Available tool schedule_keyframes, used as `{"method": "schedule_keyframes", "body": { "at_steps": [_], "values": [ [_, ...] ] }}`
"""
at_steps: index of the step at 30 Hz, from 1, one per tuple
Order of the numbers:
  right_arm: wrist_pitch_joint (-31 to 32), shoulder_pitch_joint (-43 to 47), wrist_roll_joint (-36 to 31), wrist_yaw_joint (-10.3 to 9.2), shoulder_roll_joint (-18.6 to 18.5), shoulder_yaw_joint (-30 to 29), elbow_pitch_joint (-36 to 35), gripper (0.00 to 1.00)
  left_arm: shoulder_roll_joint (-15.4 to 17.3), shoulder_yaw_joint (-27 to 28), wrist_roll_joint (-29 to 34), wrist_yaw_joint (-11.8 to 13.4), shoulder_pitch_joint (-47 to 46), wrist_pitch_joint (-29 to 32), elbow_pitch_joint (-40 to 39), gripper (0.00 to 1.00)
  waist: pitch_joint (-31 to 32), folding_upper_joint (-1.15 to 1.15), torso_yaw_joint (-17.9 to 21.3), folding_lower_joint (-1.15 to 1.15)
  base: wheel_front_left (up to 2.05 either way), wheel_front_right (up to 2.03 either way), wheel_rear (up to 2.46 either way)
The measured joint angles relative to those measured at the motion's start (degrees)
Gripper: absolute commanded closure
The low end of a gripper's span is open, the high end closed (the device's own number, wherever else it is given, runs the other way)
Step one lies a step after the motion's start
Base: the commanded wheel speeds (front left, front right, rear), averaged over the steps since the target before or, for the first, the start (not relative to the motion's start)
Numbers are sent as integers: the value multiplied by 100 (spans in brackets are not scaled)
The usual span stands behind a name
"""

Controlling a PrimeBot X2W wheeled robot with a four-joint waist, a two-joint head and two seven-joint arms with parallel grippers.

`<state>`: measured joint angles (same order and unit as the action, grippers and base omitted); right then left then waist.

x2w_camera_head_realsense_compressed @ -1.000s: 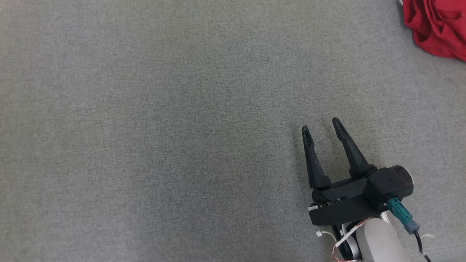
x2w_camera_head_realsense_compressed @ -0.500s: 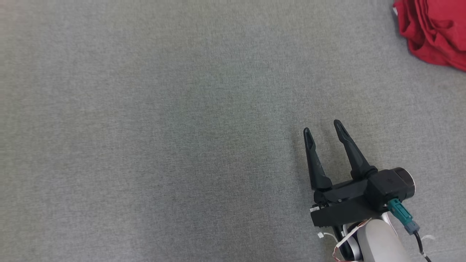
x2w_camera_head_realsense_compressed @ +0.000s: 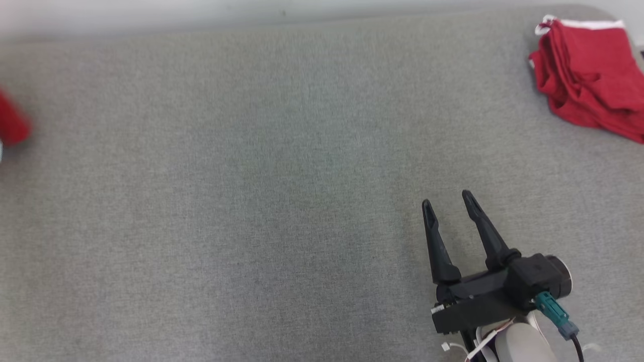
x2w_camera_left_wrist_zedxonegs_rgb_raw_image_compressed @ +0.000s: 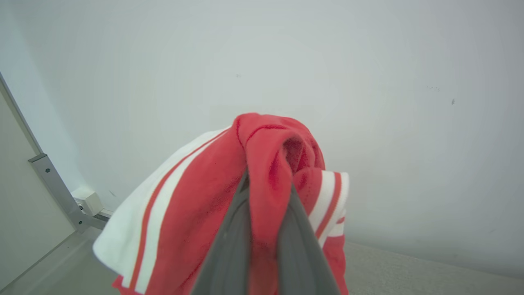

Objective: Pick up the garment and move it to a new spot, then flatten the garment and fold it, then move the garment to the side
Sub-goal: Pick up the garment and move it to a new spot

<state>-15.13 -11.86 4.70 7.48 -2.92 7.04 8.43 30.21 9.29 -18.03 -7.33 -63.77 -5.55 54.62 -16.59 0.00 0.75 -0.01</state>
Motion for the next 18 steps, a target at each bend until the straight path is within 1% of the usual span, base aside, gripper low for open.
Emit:
{"method": "schedule_keyframes", "body": {
  "at_steps": [4, 8, 13, 15, 18],
  "values": [
    [0, 120, 116, 0, 0, -46, 25, 0, -382, -543, -266, -8, -250, -47, -576, 100, 233, 0, 9, 0, 0, 0, 0],
    [0, 205, 188, 0, 2, -98, 22, 0, -598, -981, -580, -8, -273, 13, -1212, 100, 415, -1, 104, -1, 0, 0, 0],
    [0, 305, 253, 0, -1, -129, 24, 0, -976, -1429, -879, -8, -163, 198, -2054, 100, 531, 0, 371, 0, 0, 0, 0],
    [0, 356, 277, 0, 2, -159, 20, 0, -1144, -1533, -1025, -8, -58, 343, -2351, 100, 563, 0, 500, 0, 0, 0, 0],
    [0, 387, 281, 0, -2, -209, 12, 0, -1381, -1695, -1084, -8, 111, 441, -2806, 100, 590, 0, 701, 0, 0, 0, 0]
  ]
}}
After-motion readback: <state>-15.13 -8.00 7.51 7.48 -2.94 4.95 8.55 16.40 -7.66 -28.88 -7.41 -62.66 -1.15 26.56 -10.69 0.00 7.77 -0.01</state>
